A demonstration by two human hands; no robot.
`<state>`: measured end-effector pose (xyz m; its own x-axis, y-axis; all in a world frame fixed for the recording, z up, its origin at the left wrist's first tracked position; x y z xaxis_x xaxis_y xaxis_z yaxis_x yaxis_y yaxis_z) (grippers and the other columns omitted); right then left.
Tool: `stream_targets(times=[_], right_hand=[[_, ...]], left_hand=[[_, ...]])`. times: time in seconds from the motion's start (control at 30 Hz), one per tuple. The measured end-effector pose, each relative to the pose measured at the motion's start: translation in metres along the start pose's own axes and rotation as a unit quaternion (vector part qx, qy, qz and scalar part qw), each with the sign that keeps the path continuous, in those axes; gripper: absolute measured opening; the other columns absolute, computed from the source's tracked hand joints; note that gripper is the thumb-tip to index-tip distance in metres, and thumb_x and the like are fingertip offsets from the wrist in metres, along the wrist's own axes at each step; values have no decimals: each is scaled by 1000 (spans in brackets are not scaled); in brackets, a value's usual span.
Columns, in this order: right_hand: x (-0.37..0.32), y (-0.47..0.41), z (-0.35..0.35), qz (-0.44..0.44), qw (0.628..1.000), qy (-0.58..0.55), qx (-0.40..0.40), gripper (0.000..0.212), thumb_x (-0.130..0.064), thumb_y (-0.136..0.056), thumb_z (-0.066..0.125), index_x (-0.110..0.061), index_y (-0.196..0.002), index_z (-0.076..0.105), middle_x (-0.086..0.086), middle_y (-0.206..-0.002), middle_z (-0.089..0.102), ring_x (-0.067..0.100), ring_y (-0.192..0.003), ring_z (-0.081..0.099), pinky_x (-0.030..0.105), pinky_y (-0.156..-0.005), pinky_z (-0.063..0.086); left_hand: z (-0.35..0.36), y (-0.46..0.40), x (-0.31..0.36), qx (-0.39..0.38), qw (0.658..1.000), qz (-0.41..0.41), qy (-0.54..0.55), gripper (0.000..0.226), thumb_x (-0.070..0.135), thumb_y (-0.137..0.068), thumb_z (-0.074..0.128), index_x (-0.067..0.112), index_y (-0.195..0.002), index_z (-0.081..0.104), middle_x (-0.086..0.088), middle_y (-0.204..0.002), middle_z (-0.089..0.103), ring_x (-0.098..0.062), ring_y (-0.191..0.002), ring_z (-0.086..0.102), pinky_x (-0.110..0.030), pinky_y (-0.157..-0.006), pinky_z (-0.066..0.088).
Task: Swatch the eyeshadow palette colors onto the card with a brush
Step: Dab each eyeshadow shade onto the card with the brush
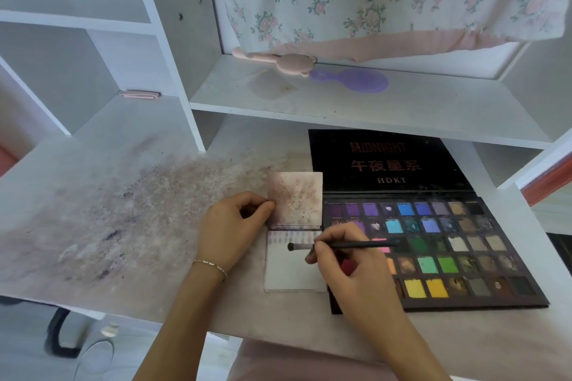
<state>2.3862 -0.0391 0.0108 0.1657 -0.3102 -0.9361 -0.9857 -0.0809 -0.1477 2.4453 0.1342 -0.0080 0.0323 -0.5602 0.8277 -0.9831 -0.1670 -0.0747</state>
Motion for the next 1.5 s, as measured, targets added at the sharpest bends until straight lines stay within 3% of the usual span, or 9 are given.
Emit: stream_targets(times=[0.1,0.27,0.5,0.67,0.83,1.5], right_hand=[[-2,-4,13,-2,1000,11,-12,15,-15,-82,59,-28,-74,56,-14,-74,66,11,-71,60,24,-63,49],[-2,-12,20,-8,1000,25,-17,14,-14,-81,60,-24,-73,57,-5,-75,64,8,-72,57,17,-63,46],[-1,-12,24,-19,998,31,-52,20,-5,-81,61,-23,-72,56,-6,-76,62,5,-73,54,8,-64,42],[0,-13,26,-25,996,49,-63,16,-4,-80,61,-19,-74,58,-5,-72,62,6,-75,54,10,-64,41],[1,-11,26,-17,996,42,-74,20,-5,-80,61,-23,-73,56,-6,-73,63,3,-75,56,8,-64,42],[1,-12,26,-14,995,53,-83,20,-8,-82,60,-27,-75,56,-7,-76,63,3,-79,56,8,-66,43]], left_hand=[[-2,2,0,-8,1000,11,-12,8,30,-79,64,32,-73,68,15,-73,68,-2,-71,61,-28,-69,51],[-2,3,0,-11,1000,24,-12,6,29,-79,64,33,-75,67,17,-72,66,-1,-70,60,-27,-68,51],[-1,3,-3,-3,999,33,-16,6,27,-79,65,32,-76,67,22,-66,61,1,-66,58,-23,-64,49],[-1,2,-4,-3,999,35,-14,8,28,-79,65,34,-74,65,19,-67,63,-2,-65,59,-26,-64,50],[-1,3,-2,-4,999,39,-21,18,29,-79,65,42,-69,58,21,-65,62,2,-64,58,-18,-61,46],[-2,3,-1,-6,999,41,-26,16,29,-79,65,40,-70,58,22,-65,61,2,-63,57,-19,-60,45]])
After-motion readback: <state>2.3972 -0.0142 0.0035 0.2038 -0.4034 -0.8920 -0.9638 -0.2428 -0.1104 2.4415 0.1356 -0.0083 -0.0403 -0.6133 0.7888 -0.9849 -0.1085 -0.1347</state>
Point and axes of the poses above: each hand's wrist, its own y-axis away from the middle knuckle, its own z-axis out of the palm, x = y × z, the point moved 4 cm from there along -y, towards the middle knuckle
